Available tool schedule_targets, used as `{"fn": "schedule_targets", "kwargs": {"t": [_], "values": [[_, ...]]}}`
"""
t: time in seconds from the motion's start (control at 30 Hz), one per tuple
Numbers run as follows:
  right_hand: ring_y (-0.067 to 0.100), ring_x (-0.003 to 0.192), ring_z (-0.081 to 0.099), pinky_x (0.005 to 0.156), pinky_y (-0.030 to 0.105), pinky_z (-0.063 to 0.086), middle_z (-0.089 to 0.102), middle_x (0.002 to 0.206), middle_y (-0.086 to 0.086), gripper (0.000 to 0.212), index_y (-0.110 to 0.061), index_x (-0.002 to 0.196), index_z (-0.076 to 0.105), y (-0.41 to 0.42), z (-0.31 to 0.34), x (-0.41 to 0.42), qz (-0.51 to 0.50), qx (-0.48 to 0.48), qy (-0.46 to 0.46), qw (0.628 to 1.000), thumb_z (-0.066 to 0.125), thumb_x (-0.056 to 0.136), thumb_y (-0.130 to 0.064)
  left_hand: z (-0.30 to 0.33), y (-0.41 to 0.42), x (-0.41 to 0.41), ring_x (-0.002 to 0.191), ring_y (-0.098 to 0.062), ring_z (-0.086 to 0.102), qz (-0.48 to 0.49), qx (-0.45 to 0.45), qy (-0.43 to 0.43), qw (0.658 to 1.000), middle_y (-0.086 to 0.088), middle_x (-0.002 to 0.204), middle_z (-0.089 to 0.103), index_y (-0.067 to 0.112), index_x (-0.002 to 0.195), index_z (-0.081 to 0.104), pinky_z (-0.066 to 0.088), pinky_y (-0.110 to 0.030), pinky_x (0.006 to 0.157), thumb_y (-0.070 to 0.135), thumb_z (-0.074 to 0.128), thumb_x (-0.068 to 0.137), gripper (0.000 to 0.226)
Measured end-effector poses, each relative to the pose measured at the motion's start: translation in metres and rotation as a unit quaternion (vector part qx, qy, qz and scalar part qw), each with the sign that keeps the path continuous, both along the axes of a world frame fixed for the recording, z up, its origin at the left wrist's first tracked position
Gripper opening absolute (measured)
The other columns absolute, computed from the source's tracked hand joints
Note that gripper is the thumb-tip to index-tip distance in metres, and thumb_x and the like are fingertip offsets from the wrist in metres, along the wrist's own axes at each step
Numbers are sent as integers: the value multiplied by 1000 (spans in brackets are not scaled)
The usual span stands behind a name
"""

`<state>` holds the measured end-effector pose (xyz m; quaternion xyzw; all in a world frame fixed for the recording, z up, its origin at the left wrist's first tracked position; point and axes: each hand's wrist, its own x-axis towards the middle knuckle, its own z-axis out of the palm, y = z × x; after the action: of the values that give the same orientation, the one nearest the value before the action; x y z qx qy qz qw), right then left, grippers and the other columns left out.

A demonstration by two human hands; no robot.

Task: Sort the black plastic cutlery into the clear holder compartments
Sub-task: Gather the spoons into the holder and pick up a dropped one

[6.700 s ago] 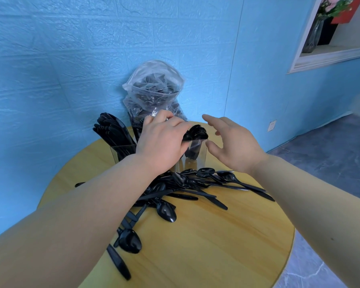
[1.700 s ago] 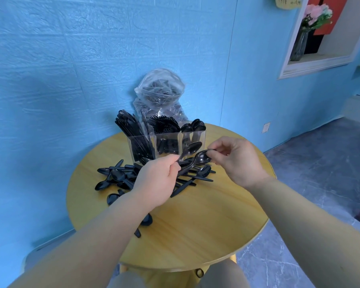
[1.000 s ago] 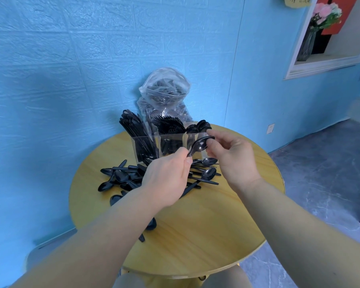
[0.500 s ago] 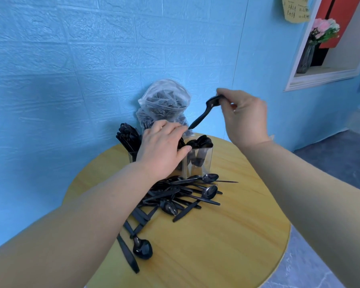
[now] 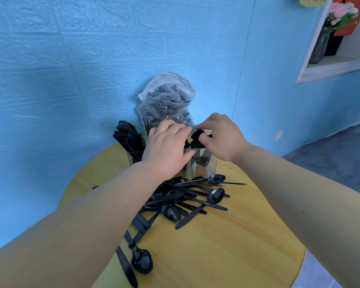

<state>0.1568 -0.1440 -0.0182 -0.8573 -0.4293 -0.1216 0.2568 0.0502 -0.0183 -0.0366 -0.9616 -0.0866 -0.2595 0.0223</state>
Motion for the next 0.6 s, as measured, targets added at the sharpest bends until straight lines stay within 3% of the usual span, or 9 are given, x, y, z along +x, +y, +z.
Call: {"fn": "schedule_targets", "kwargs": {"t": [0.13, 0.3, 0.37, 0.5, 0.6], "values": [[21, 118, 33, 94, 26, 28, 53, 121, 2, 49, -24, 131, 55, -10, -3, 3, 25, -53, 51, 997, 36, 87, -34, 2, 0, 6, 134, -17, 26, 3, 7, 10, 1000, 10, 141, 46, 25, 143, 37, 25, -39, 103, 52, 53, 89, 63], [16, 135, 26, 105, 26, 25, 45, 143, -2, 62, -21, 143, 38, -33, -5, 10, 25, -62, 53, 996, 58, 85, -23, 8, -5, 17, 129, -17, 35, -20, 30, 22, 999, 13, 137, 50, 31, 141, 38, 28, -41, 101, 50, 53, 89, 58], [18, 132, 32, 104, 29, 31, 50, 138, -1, 60, -21, 142, 40, -35, -9, 12, 18, -64, 37, 997, 58, 85, -22, 8, -8, 20, 125, -17, 41, -24, 27, 31, 999, 13, 132, 54, 34, 139, 41, 27, -41, 101, 47, 50, 92, 49], [23, 108, 53, 89, 35, 43, 63, 115, 2, 34, -19, 124, 59, -29, -14, 15, -16, -36, -10, 999, 55, 91, -21, 8, -10, 23, 121, -16, 47, -21, 3, 23, 999, 13, 128, 57, 37, 135, 46, 27, -40, 99, 37, 47, 96, 39], [24, 95, 58, 81, 38, 47, 65, 103, 3, 26, -18, 114, 63, -25, -15, 15, -41, -18, -40, 998, 54, 90, -23, 8, -9, 23, 123, -16, 44, -20, 5, 18, 1000, 13, 130, 56, 38, 135, 46, 27, -40, 99, 35, 48, 96, 39]]}}
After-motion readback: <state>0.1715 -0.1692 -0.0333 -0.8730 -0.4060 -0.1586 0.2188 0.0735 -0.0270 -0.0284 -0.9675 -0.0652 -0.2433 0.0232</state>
